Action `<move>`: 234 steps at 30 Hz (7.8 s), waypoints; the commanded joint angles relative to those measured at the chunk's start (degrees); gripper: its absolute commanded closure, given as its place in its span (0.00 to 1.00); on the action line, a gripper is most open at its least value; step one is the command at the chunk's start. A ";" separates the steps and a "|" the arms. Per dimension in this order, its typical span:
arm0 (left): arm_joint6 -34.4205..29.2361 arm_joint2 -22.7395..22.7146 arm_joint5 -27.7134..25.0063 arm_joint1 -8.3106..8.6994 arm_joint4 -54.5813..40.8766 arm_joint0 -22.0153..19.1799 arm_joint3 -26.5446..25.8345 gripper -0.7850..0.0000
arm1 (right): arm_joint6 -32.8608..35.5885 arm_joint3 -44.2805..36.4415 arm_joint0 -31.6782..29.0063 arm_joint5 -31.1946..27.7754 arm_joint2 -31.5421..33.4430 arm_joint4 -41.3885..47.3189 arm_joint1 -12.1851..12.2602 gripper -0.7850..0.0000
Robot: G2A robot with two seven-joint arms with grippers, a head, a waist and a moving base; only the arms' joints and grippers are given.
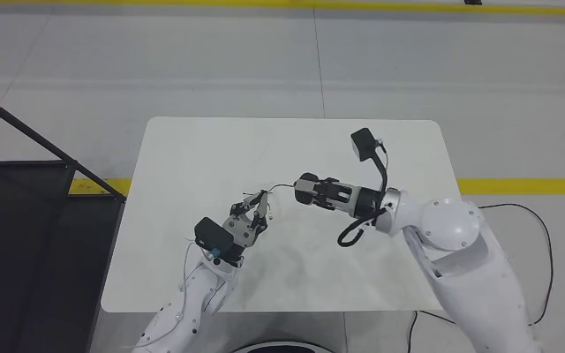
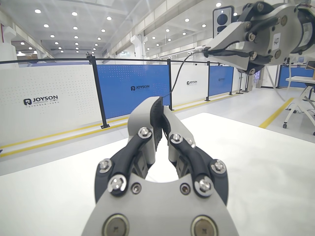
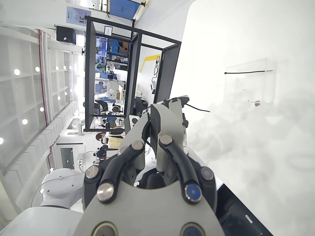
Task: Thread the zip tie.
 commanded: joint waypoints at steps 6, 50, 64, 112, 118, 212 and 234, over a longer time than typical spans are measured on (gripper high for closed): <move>0.25 -0.26 -0.67 -0.14 -0.78 0.22 -0.42 1.00 | 1.80 0.79 2.22 3.85 -2.51 -3.68 -0.05 1.00; 1.07 -0.89 -2.70 -0.78 -1.34 1.11 -2.31 1.00 | 6.42 2.29 7.86 9.17 -9.67 -15.44 -0.53 1.00; 2.70 -0.81 -1.66 -0.94 1.31 1.21 -1.42 1.00 | 3.08 1.72 7.20 9.02 -9.51 -14.85 -0.95 1.00; -10.49 -4.41 -17.33 -1.07 -21.54 2.29 -5.38 1.00 | -11.25 -2.12 -7.07 -7.95 -4.71 -17.94 -0.22 0.00; -13.62 -3.33 -24.32 -1.28 -29.28 1.61 -5.61 1.00 | -17.16 -0.31 -10.73 -25.89 -5.07 -22.50 -0.15 0.00; -43.63 -11.88 -47.35 1.06 -67.85 1.39 -2.10 0.00 | 7.88 9.90 -7.98 -47.38 0.70 3.32 -1.34 1.00; -18.74 -11.72 -43.24 -1.03 -35.94 2.17 -4.69 0.00 | 26.75 20.14 -3.65 -48.12 -1.28 32.97 -1.81 1.00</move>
